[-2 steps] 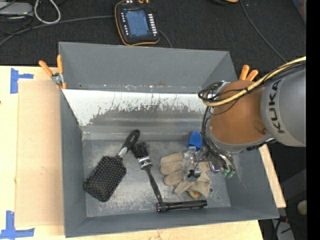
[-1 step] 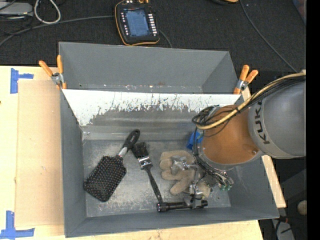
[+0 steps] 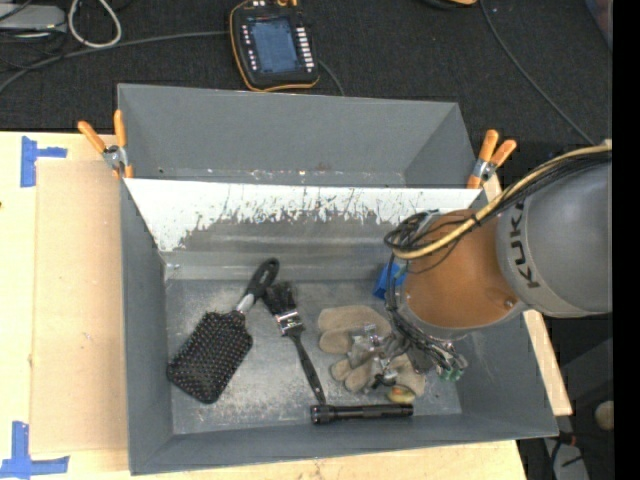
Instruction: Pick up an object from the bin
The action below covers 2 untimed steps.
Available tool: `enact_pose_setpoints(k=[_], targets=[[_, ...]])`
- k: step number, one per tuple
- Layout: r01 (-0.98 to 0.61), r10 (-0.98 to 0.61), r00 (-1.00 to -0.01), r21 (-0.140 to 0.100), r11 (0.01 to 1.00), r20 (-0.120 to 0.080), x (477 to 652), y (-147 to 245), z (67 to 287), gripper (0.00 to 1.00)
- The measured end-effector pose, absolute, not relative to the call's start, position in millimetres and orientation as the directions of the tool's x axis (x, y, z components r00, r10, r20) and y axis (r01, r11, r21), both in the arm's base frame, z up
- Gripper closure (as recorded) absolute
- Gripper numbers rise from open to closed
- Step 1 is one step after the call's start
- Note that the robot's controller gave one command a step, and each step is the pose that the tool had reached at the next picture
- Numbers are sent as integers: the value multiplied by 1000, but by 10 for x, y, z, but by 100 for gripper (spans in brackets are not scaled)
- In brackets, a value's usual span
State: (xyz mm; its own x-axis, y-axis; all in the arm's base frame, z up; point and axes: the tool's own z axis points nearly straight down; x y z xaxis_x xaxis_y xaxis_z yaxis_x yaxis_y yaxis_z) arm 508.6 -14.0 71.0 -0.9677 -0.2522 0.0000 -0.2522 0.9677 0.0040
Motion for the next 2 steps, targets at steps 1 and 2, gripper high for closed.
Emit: enact_pose_setpoints(k=[1,2], targets=[[-252,-252,-968,4,968,0,5085,-140,709,100],[-238,-238,-971,5,971,-7,4973,-209,707,100]])
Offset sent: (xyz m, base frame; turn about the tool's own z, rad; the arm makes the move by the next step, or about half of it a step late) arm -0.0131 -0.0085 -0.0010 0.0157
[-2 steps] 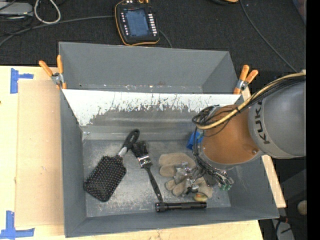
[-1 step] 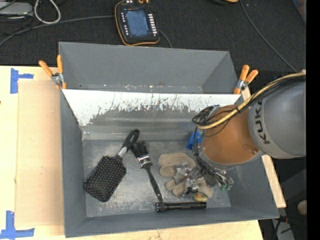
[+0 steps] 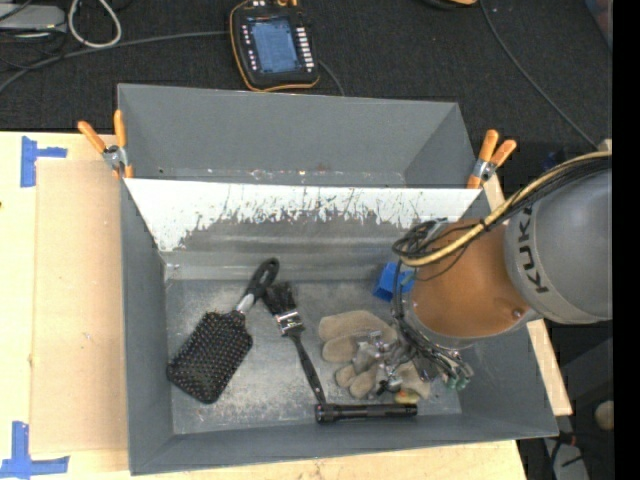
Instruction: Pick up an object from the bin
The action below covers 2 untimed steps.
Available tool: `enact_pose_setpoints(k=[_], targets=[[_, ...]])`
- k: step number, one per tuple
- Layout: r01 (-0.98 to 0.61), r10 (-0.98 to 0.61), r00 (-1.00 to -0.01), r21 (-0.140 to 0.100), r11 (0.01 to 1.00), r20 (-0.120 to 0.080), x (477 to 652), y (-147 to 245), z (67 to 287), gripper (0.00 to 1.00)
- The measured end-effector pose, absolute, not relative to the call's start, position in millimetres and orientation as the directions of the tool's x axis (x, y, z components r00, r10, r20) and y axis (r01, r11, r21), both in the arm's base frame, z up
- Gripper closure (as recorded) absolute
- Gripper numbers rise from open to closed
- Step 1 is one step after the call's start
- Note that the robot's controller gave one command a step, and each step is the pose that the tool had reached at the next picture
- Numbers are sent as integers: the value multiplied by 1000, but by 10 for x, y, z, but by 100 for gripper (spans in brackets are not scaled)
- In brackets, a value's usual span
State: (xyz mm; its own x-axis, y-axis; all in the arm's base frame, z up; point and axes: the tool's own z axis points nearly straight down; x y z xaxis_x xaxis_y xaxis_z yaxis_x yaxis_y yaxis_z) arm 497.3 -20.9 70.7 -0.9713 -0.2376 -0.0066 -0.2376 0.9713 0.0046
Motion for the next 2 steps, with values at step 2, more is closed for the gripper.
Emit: enact_pose_setpoints(k=[2], targets=[[-228,-228,-974,7,974,3,4999,-281,1965,100]])
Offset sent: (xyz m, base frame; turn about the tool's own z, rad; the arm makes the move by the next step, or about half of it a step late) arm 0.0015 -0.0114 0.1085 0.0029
